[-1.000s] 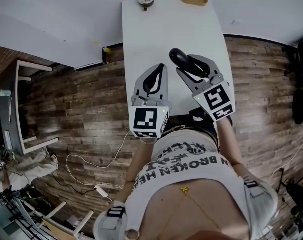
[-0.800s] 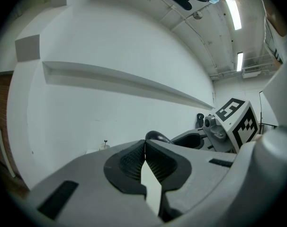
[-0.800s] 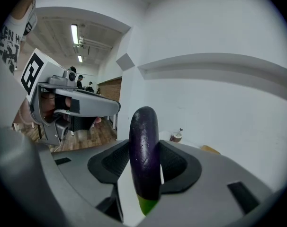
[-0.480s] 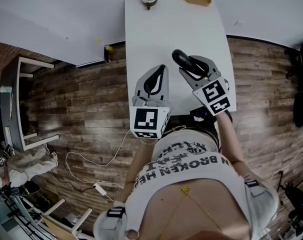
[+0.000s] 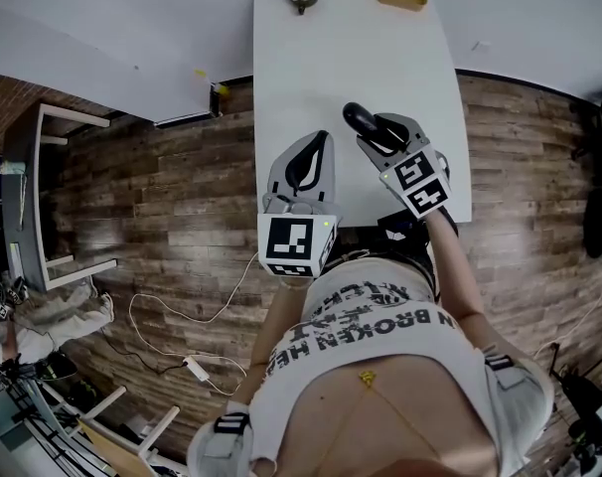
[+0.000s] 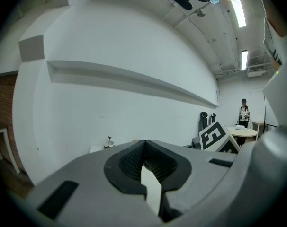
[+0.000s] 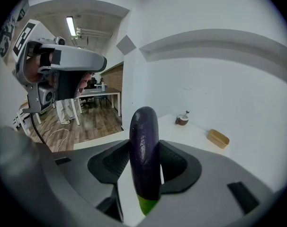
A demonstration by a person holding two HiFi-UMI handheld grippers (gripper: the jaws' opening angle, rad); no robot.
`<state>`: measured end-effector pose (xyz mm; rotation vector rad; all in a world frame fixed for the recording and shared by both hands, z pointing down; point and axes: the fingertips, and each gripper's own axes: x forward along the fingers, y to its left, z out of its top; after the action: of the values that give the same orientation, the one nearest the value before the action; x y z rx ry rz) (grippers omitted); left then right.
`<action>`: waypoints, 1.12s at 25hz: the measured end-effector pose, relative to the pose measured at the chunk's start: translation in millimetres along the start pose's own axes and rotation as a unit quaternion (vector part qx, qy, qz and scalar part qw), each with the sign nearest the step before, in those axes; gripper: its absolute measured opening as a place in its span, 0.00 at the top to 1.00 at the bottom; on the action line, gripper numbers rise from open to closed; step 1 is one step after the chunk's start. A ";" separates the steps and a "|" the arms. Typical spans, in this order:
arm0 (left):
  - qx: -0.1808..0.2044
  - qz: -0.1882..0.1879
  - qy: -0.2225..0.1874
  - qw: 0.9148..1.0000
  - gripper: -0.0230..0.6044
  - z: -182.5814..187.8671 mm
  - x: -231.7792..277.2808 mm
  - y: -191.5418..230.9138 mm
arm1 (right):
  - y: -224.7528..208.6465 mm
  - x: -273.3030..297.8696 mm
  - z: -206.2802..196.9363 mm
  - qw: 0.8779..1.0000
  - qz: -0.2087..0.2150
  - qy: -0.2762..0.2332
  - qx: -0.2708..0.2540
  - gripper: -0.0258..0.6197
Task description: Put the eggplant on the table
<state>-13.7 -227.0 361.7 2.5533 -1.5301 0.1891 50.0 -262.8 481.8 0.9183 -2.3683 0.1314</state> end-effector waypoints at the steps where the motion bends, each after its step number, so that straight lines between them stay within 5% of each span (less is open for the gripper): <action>1: 0.001 0.001 0.002 1.000 0.97 -1.7 -0.7 1.0 | 0.5 2.8 -3.0 1.000 0.002 0.004 0.000 0.66; 28: -0.016 0.022 0.022 0.999 0.97 -19.7 -6.8 9.6 | 28.9 79.2 -110.5 0.986 0.085 0.141 0.005 0.66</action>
<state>-25.9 -221.7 380.5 2.4748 -1.5614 0.2237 39.0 -255.0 620.2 0.6530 -2.1791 0.3185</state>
